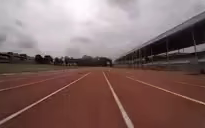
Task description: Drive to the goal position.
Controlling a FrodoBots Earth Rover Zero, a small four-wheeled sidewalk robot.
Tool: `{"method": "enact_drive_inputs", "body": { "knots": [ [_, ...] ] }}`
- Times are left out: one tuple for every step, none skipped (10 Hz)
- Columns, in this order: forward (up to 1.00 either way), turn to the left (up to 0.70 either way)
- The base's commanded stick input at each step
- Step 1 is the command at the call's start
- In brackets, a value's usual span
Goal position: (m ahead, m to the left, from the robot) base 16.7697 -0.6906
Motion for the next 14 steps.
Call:
{"method": "enact_drive_inputs", "body": {
  "knots": [
    [0.70, 0.00],
    [0.70, 0.00],
    [0.70, 0.00],
    [0.70, 0.00],
    [0.70, 0.00],
    [0.70, 0.00],
    [0.70, 0.00],
    [0.70, 0.00],
    [0.70, 0.00],
    [0.70, 0.00],
    [0.70, 0.00],
    [0.70, 0.00],
    [0.70, 0.00],
    [0.70, 0.00]
  ]
}}
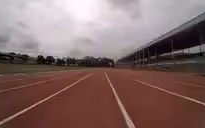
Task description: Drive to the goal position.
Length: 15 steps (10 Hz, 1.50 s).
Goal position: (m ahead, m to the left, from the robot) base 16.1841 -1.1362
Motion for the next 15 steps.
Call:
{"method": "enact_drive_inputs", "body": {
  "knots": [
    [0.70, 0.00],
    [0.70, 0.00],
    [0.70, 0.00],
    [0.70, 0.00],
    [0.70, 0.00],
    [0.70, 0.00],
    [0.70, 0.00],
    [0.70, 0.00],
    [0.70, 0.00],
    [0.70, 0.00],
    [0.70, 0.00],
    [0.70, 0.00],
    [0.70, 0.00],
    [0.70, 0.00],
    [0.70, 0.00]
  ]
}}
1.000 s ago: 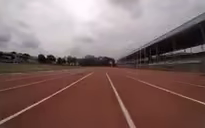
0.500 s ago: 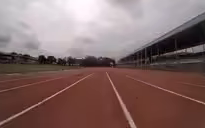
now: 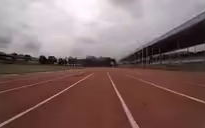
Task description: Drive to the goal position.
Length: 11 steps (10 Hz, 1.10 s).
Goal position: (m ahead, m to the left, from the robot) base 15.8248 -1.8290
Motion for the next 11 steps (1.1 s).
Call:
{"method": "enact_drive_inputs", "body": {
  "knots": [
    [0.70, 0.00],
    [0.70, 0.00],
    [0.70, 0.00],
    [0.70, 0.00],
    [0.70, 0.00],
    [0.70, -0.01],
    [0.70, -0.02],
    [0.70, -0.02],
    [0.70, -0.03],
    [0.70, -0.03],
    [0.70, -0.04]
  ]
}}
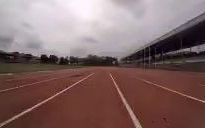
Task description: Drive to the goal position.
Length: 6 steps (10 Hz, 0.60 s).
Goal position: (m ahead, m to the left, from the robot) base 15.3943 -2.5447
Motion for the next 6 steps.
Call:
{"method": "enact_drive_inputs", "body": {
  "knots": [
    [0.70, -0.04],
    [0.70, -0.05],
    [0.70, -0.06],
    [0.70, -0.06],
    [0.70, -0.07],
    [0.70, -0.07]
  ]
}}
